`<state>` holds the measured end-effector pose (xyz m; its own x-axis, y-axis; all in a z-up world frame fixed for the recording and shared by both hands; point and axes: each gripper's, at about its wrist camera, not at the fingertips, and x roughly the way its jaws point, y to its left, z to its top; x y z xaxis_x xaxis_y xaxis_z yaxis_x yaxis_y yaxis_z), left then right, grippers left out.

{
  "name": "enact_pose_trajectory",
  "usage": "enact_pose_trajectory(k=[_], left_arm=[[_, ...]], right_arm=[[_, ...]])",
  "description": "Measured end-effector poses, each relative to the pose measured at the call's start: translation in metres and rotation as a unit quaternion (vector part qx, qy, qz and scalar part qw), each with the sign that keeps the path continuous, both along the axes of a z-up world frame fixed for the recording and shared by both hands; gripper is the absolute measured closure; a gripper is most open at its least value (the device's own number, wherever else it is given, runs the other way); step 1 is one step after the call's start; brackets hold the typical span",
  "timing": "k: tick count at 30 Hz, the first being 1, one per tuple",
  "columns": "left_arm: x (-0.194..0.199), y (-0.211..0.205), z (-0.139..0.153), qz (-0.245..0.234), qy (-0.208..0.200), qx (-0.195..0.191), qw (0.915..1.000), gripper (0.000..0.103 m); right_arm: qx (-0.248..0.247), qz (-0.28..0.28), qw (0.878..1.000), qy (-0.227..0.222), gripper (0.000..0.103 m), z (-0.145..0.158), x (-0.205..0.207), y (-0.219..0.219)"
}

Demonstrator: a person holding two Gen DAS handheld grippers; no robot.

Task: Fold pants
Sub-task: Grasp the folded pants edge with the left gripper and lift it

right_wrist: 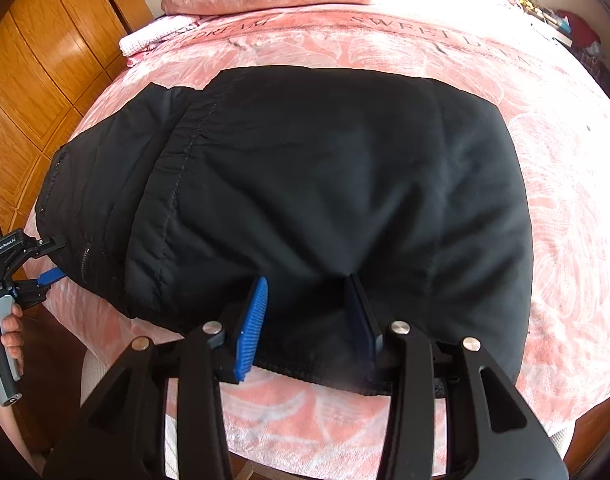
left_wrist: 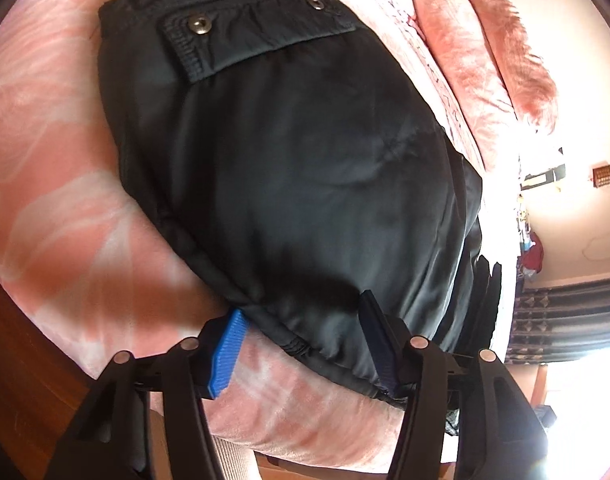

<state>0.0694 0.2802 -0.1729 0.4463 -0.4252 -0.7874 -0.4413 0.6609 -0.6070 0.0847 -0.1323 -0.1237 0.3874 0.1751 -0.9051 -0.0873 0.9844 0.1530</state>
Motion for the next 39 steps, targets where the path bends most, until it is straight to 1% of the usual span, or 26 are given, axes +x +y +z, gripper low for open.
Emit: enact_pose_trajectory(k=[2,6,8,10,13,15,17,19,20,21,23,24,27,29,30,32,34,36,37,38,39], left_arm=[[-0.008,0.002,0.006,0.010,0.008,-0.004,0.9999,0.047],[-0.020,0.000,0.029,0.006,-0.018,0.017,0.9997,0.047],[-0.013,-0.002,0.033,-0.006,-0.027,0.029,0.9992,0.047],[-0.005,-0.003,0.030,-0.007,-0.017,0.041,0.9990,0.048],[0.006,-0.008,0.017,-0.012,0.007,0.039,0.9991,0.049],[0.008,-0.009,0.014,-0.006,0.007,0.036,0.9993,0.049],[0.009,-0.007,0.012,0.004,-0.002,0.031,0.9995,0.050],[0.010,-0.004,0.011,0.021,-0.004,0.028,0.9994,0.057],[0.009,-0.002,0.012,0.027,-0.007,0.035,0.9990,0.074],[0.009,-0.001,0.011,0.033,-0.006,0.040,0.9986,0.088],[0.007,0.002,0.011,0.046,-0.009,0.031,0.9984,0.096],[0.004,0.003,0.013,0.052,-0.014,0.029,0.9981,0.098],[-0.006,-0.004,0.028,0.058,-0.036,0.052,0.9963,0.100],[-0.014,-0.005,0.033,0.066,-0.041,0.054,0.9955,0.100],[-0.017,-0.004,0.030,0.070,-0.036,0.054,0.9954,0.100],[-0.015,-0.002,0.018,0.057,-0.025,0.068,0.9957,0.100],[-0.009,0.000,0.003,0.054,-0.014,0.065,0.9963,0.100],[-0.005,-0.002,0.008,0.042,-0.028,0.082,0.9953,0.099],[-0.006,-0.003,0.012,0.042,-0.034,0.084,0.9950,0.098],[-0.008,-0.002,0.015,0.041,-0.036,0.081,0.9952,0.093],[-0.011,0.001,0.018,0.043,-0.036,0.075,0.9956,0.085]], right_arm=[[0.004,-0.001,1.000,0.001,0.062,0.000,0.000,-0.001],[0.004,-0.001,1.000,0.002,0.062,-0.001,0.002,-0.001],[0.000,0.000,1.000,0.001,0.060,-0.002,0.002,0.001],[-0.001,-0.001,1.000,0.000,0.058,-0.002,0.002,0.003],[0.001,-0.001,1.000,0.000,0.058,-0.002,0.001,0.002],[0.004,-0.001,1.000,0.001,0.059,-0.002,0.002,0.001],[0.000,0.002,1.000,0.000,0.059,-0.003,0.002,0.002],[-0.003,0.003,1.000,-0.001,0.058,-0.003,0.002,0.003],[-0.002,0.002,1.000,-0.001,0.058,-0.003,0.002,0.003],[0.000,0.001,1.000,-0.001,0.058,-0.003,0.002,0.003],[0.000,0.002,1.000,-0.002,0.059,-0.004,0.001,0.002],[-0.001,0.004,1.000,-0.002,0.059,-0.004,0.001,0.002],[-0.003,0.007,1.000,-0.002,0.059,-0.004,0.001,0.003],[-0.001,0.006,1.000,-0.001,0.059,-0.004,0.001,0.003],[0.000,0.005,1.000,0.000,0.059,-0.004,0.002,0.002],[0.001,0.005,1.000,0.000,0.058,-0.005,0.003,0.002],[-0.002,0.007,1.000,0.000,0.058,-0.005,0.003,0.002],[0.000,0.008,1.000,0.000,0.059,-0.004,0.003,0.002],[0.001,0.008,1.000,0.000,0.059,-0.003,0.003,0.001],[0.003,0.008,1.000,0.001,0.059,-0.003,0.003,0.000],[0.005,0.008,1.000,0.002,0.059,-0.003,0.003,-0.001]])
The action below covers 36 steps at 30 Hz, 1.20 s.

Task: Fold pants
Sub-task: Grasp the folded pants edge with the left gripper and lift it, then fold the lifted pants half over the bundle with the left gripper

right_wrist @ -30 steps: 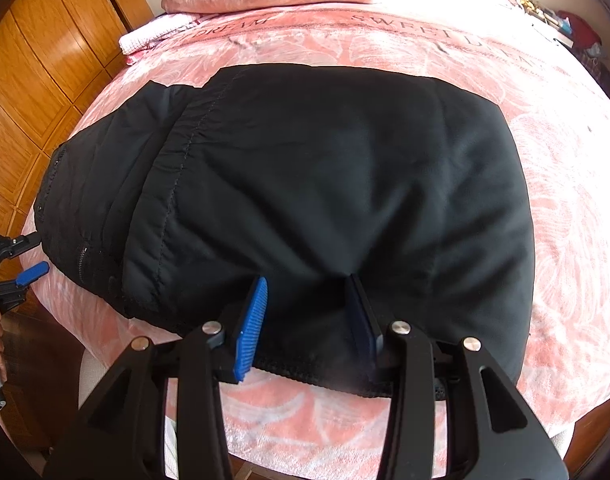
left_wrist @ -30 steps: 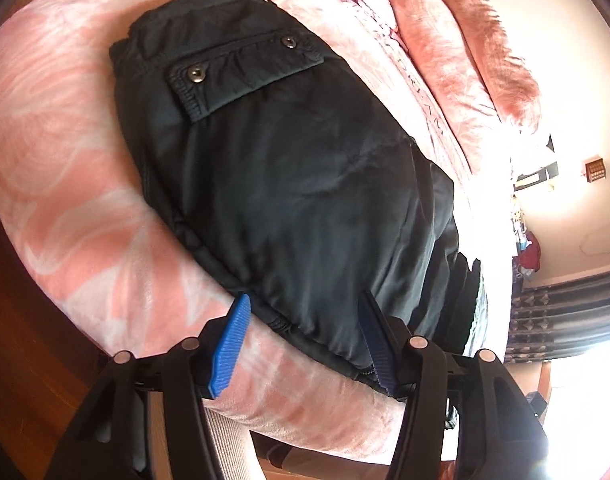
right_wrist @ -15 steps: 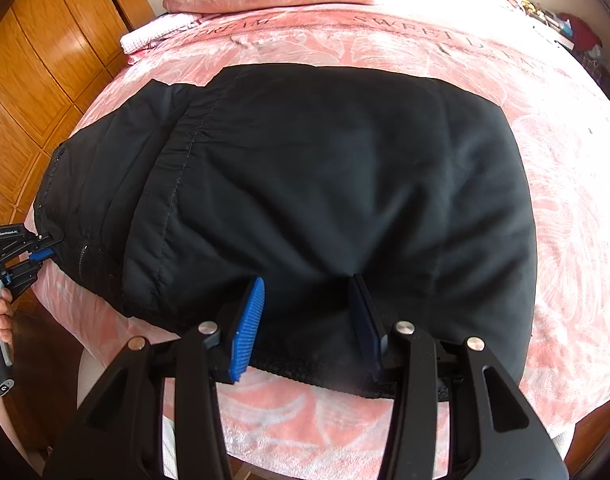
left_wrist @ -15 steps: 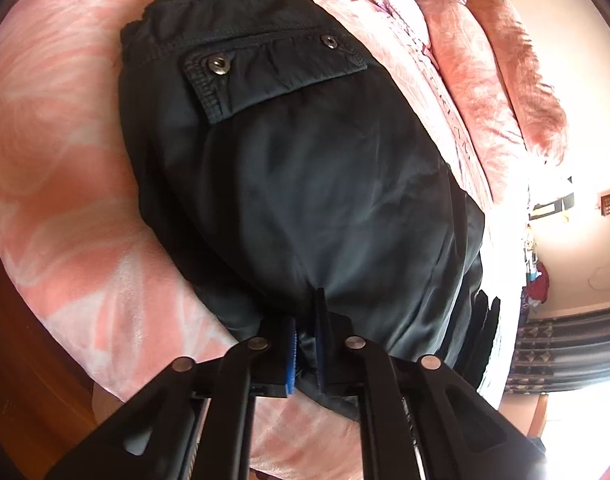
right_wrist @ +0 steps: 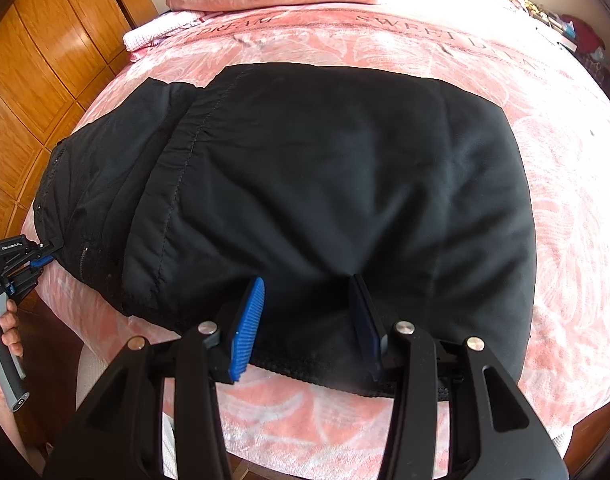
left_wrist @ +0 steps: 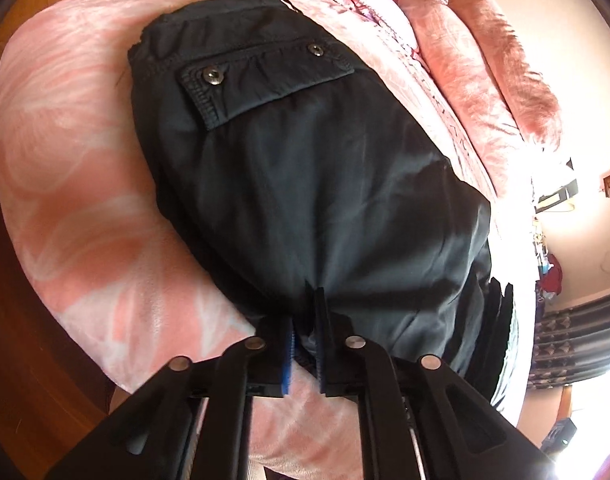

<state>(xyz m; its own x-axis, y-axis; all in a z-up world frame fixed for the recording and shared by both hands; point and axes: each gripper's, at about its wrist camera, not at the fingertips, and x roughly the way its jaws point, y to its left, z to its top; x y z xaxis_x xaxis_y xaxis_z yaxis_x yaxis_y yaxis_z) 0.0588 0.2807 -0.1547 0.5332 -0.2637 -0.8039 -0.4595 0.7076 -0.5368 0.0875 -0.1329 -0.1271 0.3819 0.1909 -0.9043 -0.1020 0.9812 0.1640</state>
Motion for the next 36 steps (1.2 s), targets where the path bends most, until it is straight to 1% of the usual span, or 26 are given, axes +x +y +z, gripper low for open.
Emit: enact_pose_trajectory(k=[1,2,3,5,7,9,11,14,17,22,23,25,26,27,30,32,33,36], left_arm=[[-0.004,0.004,0.002,0.004,0.001,-0.010,0.9999,0.077],[-0.007,0.007,0.003,0.008,0.003,-0.016,0.9998,0.056],[-0.010,0.012,0.006,0.011,0.002,-0.019,0.9998,0.045],[-0.012,0.018,0.007,0.017,0.001,-0.010,0.9998,0.045],[-0.009,0.026,0.005,0.026,0.007,-0.010,0.9996,0.045],[-0.003,0.033,-0.002,0.028,0.015,-0.018,0.9993,0.045],[0.004,0.038,-0.009,0.033,0.026,-0.017,0.9990,0.045],[0.009,0.050,-0.013,0.054,0.021,-0.017,0.9982,0.045],[0.014,0.062,-0.018,0.080,0.012,-0.033,0.9962,0.044],[0.025,0.079,-0.025,0.103,-0.004,-0.068,0.9923,0.045],[0.026,0.085,-0.027,0.113,-0.009,-0.081,0.9902,0.046],[0.026,0.093,-0.032,0.129,-0.019,-0.105,0.9859,0.057],[0.026,0.094,-0.034,0.127,-0.025,-0.111,0.9853,0.066],[0.024,0.095,-0.035,0.127,-0.032,-0.114,0.9848,0.076],[0.020,0.090,-0.028,0.129,-0.053,-0.102,0.9850,0.088],[0.017,0.084,-0.015,0.133,-0.072,-0.087,0.9846,0.090],[0.015,0.079,-0.004,0.131,-0.089,-0.075,0.9846,0.091],[0.019,0.057,0.038,0.102,-0.149,-0.037,0.9828,0.092]], right_arm=[[0.001,0.000,1.000,0.001,0.058,0.000,0.001,0.000],[0.001,-0.001,1.000,0.001,0.058,0.000,0.001,-0.001],[0.000,-0.001,1.000,0.000,0.058,-0.001,0.001,0.000],[-0.005,0.002,1.000,-0.002,0.056,-0.001,0.001,0.002],[-0.010,0.003,1.000,-0.004,0.055,-0.001,0.001,0.004],[-0.013,0.004,1.000,-0.006,0.054,-0.001,0.000,0.006],[-0.011,0.005,1.000,-0.005,0.054,-0.001,0.000,0.006],[-0.005,0.007,1.000,-0.004,0.054,0.000,0.000,0.004],[-0.003,0.007,1.000,-0.005,0.053,0.000,0.001,0.004],[-0.009,0.013,1.000,-0.007,0.054,-0.001,0.001,0.004],[-0.010,0.014,1.000,-0.008,0.054,-0.001,0.000,0.005],[-0.012,0.014,1.000,-0.008,0.054,-0.002,0.001,0.006],[-0.013,0.014,1.000,-0.008,0.054,-0.002,0.001,0.007],[-0.014,0.014,1.000,-0.008,0.053,-0.002,0.001,0.007],[-0.018,0.017,1.000,-0.009,0.052,-0.003,0.001,0.009],[-0.018,0.018,1.000,-0.009,0.052,-0.003,0.000,0.010],[-0.016,0.018,1.000,-0.009,0.052,-0.003,0.000,0.010],[-0.009,0.016,1.000,-0.008,0.052,-0.002,-0.001,0.009]])
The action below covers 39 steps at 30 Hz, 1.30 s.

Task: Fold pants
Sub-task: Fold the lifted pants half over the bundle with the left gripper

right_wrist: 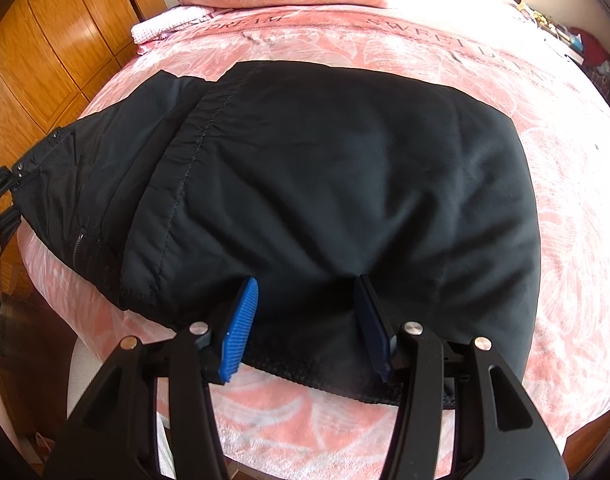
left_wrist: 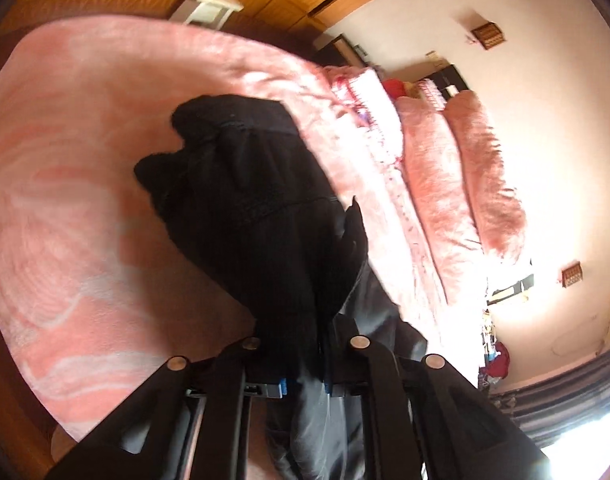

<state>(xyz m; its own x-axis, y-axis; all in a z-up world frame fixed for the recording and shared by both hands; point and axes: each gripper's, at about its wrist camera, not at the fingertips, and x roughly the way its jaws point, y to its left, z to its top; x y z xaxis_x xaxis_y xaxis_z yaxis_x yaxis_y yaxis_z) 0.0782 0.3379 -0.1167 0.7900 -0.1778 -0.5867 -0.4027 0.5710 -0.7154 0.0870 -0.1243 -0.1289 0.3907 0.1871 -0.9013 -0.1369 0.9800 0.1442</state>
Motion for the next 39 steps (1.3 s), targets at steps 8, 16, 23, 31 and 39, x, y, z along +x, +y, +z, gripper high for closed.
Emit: enact_pose_trajectory(k=[8,16,23,31,39], left_arm=[[0.025,-0.108,0.096,-0.155,-0.113,0.162,0.9678,0.092],[0.011,-0.233,0.099,-0.335,-0.102,0.307,0.8848,0.090],[0.005,-0.290,0.048,-0.414,-0.026,0.397,0.8186,0.084],[0.004,-0.337,0.005,-0.471,0.035,0.414,0.7782,0.040],[-0.016,-0.301,0.038,-0.422,0.015,0.345,0.8381,0.004]], right_arm=[[0.047,-0.014,0.999,-0.004,0.052,0.008,-0.006,-0.017],[0.068,-0.052,0.996,-0.033,0.052,0.031,-0.015,-0.057],[0.071,-0.087,0.993,-0.039,0.052,0.031,-0.014,-0.090],[0.078,-0.100,0.991,-0.033,0.048,0.031,-0.016,-0.105],[0.138,-0.066,0.987,-0.040,0.037,0.053,-0.003,-0.094]])
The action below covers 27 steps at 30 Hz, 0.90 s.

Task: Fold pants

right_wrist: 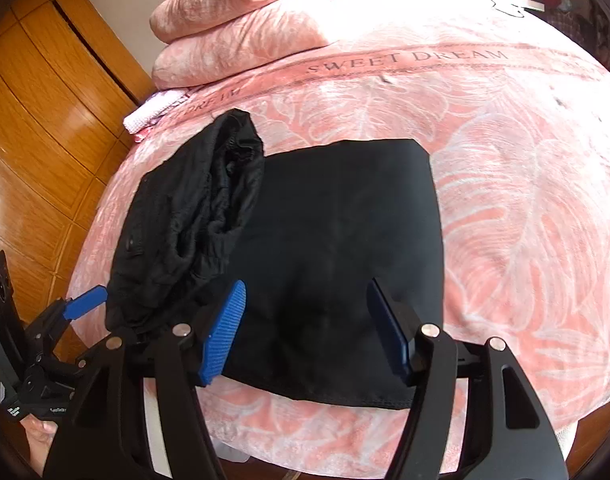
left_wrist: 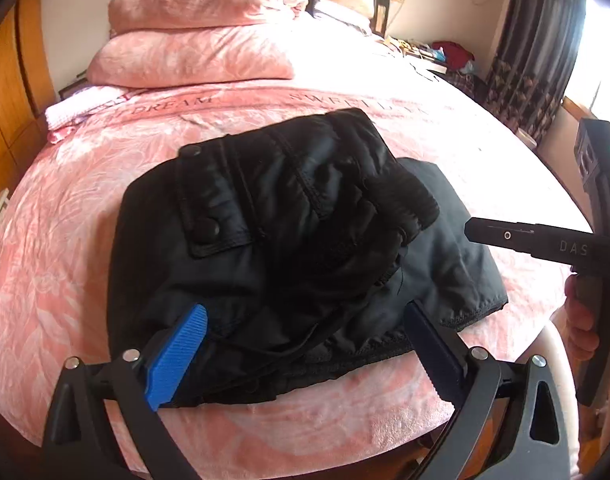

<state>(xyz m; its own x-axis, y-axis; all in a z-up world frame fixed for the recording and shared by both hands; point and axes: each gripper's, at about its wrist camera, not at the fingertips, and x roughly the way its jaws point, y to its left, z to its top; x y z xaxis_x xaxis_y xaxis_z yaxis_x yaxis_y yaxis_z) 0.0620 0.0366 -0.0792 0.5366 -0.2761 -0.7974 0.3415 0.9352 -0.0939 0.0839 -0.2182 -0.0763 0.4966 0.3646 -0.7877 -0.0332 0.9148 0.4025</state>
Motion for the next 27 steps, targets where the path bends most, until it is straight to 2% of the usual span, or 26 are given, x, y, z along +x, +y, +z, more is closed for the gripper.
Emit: enact_pose_trajectory(k=[2,6,8,11,15,18,21,26,27], left_arm=[[0.000,0.015,0.005,0.030,0.000,-0.006,0.9995,0.004],[0.017,0.047,-0.003,0.104,0.007,0.030,0.9941,0.004],[0.019,0.057,-0.006,0.111,0.009,0.025,0.9934,0.004],[0.028,0.063,-0.020,0.123,0.027,0.039,0.9912,0.004],[0.037,0.067,-0.040,0.127,0.058,0.022,0.9900,0.004],[0.039,0.069,-0.045,0.137,0.065,0.018,0.9883,0.003],[0.043,0.071,-0.043,0.149,0.068,0.015,0.9864,0.004],[0.054,0.079,-0.046,0.184,0.080,0.003,0.9796,0.003],[0.056,0.080,-0.047,0.189,0.081,-0.001,0.9786,0.003]], right_arm=[[0.010,0.017,1.000,-0.002,0.036,0.005,0.008,0.011],[0.014,0.037,0.999,-0.010,0.036,0.014,0.020,0.031],[0.015,0.044,0.999,-0.013,0.036,0.020,0.020,0.039],[0.003,0.047,0.999,-0.009,0.032,0.021,0.030,0.048],[-0.019,0.046,0.999,0.021,0.032,0.005,0.042,0.055],[-0.045,0.047,0.997,0.037,0.035,-0.008,0.048,0.061],[-0.055,0.065,0.996,0.040,0.051,-0.016,0.047,0.068],[-0.079,0.079,0.993,0.033,0.051,-0.020,0.049,0.078],[-0.076,0.080,0.993,0.037,0.049,-0.022,0.050,0.078]])
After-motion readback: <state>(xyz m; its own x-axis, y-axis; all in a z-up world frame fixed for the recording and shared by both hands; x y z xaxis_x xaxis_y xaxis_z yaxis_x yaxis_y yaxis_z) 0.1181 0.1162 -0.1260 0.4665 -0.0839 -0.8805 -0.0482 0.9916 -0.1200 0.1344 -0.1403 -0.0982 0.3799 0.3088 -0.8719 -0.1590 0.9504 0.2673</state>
